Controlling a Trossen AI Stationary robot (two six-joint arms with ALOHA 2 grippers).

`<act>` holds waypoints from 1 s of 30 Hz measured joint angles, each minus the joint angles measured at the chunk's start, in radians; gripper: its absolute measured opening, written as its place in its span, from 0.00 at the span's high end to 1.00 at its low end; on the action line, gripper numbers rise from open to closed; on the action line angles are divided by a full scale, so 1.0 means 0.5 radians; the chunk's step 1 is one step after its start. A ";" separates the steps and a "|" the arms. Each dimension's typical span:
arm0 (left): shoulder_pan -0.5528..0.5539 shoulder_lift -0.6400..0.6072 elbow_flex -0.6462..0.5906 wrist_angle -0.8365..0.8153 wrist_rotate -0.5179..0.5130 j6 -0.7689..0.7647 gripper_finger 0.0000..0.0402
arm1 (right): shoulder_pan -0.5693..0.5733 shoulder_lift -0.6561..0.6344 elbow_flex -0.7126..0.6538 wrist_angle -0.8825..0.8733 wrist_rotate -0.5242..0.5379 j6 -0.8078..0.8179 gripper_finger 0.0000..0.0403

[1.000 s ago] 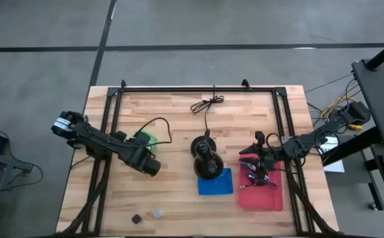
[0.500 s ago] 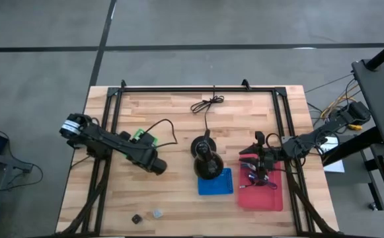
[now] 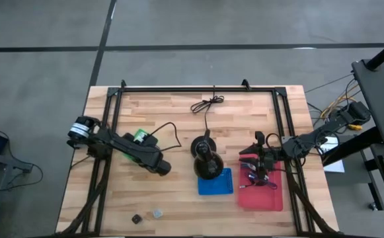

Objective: Pick and place items into bin
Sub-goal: Put the white card reader box into the green bin

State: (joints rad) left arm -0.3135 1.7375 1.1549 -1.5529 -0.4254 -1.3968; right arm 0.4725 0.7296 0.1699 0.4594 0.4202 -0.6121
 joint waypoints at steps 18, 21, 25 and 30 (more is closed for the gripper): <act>0.000 0.067 0.011 0.000 0.010 0.102 0.77 | 0.001 -0.001 -0.001 -0.018 0.001 -0.001 0.72; 0.000 0.065 0.011 -0.002 0.010 0.103 0.70 | 0.000 -0.001 -0.001 -0.019 0.001 -0.001 0.72; 0.000 0.065 0.023 -0.001 0.041 0.157 0.62 | 0.000 -0.001 -0.001 -0.020 0.001 -0.001 0.72; 0.000 0.064 0.078 -0.004 0.068 0.209 0.55 | 0.000 -0.001 -0.001 -0.021 0.001 -0.002 0.72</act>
State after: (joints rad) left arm -0.3134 1.7694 1.1939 -1.5550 -0.3912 -1.2922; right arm 0.4725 0.7292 0.1696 0.4488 0.4206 -0.6128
